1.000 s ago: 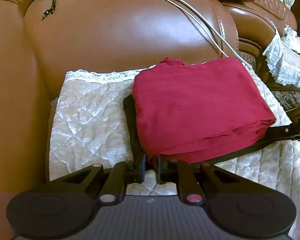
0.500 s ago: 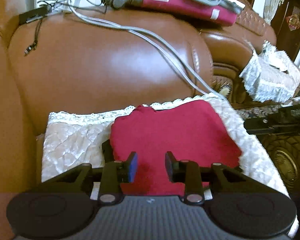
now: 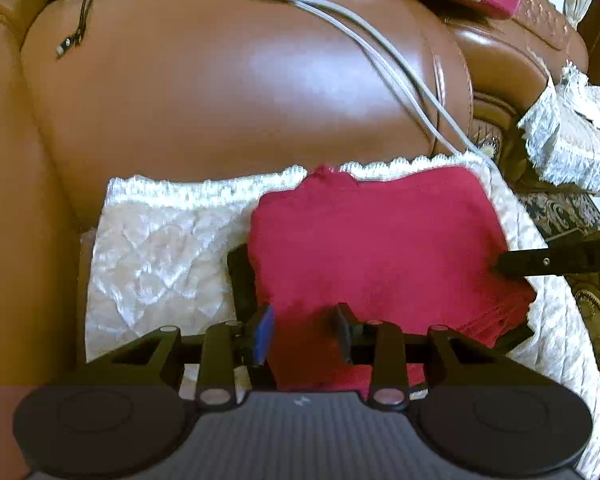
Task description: Organize soft objects
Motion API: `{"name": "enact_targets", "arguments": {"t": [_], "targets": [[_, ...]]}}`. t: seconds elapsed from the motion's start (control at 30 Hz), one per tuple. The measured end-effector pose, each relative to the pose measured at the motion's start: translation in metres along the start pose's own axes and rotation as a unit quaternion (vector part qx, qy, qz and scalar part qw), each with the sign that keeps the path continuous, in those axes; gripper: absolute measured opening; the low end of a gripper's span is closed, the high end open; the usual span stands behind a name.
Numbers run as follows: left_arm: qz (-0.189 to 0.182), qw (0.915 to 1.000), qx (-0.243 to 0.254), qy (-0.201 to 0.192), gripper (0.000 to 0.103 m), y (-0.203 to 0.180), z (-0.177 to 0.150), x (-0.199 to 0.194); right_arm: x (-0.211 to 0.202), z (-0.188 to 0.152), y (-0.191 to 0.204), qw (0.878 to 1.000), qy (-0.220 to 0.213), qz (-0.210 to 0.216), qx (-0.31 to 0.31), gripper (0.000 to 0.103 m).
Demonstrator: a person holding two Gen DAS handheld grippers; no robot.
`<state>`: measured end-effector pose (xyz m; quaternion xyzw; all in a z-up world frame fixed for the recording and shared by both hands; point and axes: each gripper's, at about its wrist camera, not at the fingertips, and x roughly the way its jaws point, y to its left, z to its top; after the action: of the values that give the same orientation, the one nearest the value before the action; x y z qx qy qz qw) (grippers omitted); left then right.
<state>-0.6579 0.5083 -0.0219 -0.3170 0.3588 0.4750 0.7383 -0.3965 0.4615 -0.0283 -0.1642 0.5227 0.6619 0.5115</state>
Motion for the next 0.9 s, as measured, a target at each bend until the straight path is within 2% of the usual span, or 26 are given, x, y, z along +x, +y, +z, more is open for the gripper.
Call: {"name": "enact_targets", "arguments": {"t": [0.1, 0.23, 0.3, 0.37, 0.47, 0.5, 0.53, 0.63, 0.67, 0.77, 0.9], "targets": [[-0.016, 0.9998, 0.003, -0.013, 0.039, -0.003, 0.015, -0.001, -0.008, 0.014, 0.008, 1.000, -0.022, 0.006, -0.015, 0.013], [-0.063, 0.9966, 0.053, -0.005, 0.039, -0.029, 0.015, -0.003, 0.000, 0.046, 0.021, 0.999, -0.031, -0.018, -0.030, 0.015], [-0.069, 0.9947, 0.076, 0.000, 0.040, -0.043, 0.005, 0.000, 0.010, 0.056, 0.021, 0.998, -0.023, -0.039, -0.034, 0.020], [-0.064, 0.9954, 0.071, 0.009, 0.040, -0.046, -0.006, 0.008, 0.020, 0.064, 0.019, 0.997, -0.013, -0.067, -0.032, 0.033], [-0.063, 0.9963, 0.059, 0.006, 0.040, -0.042, -0.012, 0.010, 0.031, 0.059, 0.006, 0.995, 0.001, -0.092, -0.026, 0.045], [-0.064, 0.9964, 0.056, 0.007, 0.042, -0.042, -0.011, 0.009, 0.033, 0.056, 0.001, 0.995, 0.008, -0.096, -0.025, 0.047], [-0.063, 0.9966, 0.052, 0.009, 0.048, -0.040, -0.008, 0.007, 0.031, 0.054, -0.003, 0.996, 0.007, -0.091, -0.021, 0.048], [-0.041, 0.9988, 0.024, 0.007, 0.081, -0.034, 0.002, 0.000, 0.018, 0.052, -0.006, 0.996, -0.007, -0.091, -0.018, 0.048], [-0.032, 0.9994, 0.012, -0.001, 0.086, -0.031, 0.005, -0.005, 0.013, 0.051, -0.005, 0.995, -0.013, -0.095, -0.018, 0.048], [0.003, 0.9997, -0.024, -0.008, 0.089, -0.022, 0.016, -0.012, -0.001, 0.056, 0.009, 0.993, -0.025, -0.115, -0.030, 0.050], [0.053, 0.9966, -0.062, 0.006, 0.090, -0.011, 0.032, -0.011, -0.008, 0.063, 0.030, 0.989, -0.013, -0.144, -0.040, 0.063]]}}
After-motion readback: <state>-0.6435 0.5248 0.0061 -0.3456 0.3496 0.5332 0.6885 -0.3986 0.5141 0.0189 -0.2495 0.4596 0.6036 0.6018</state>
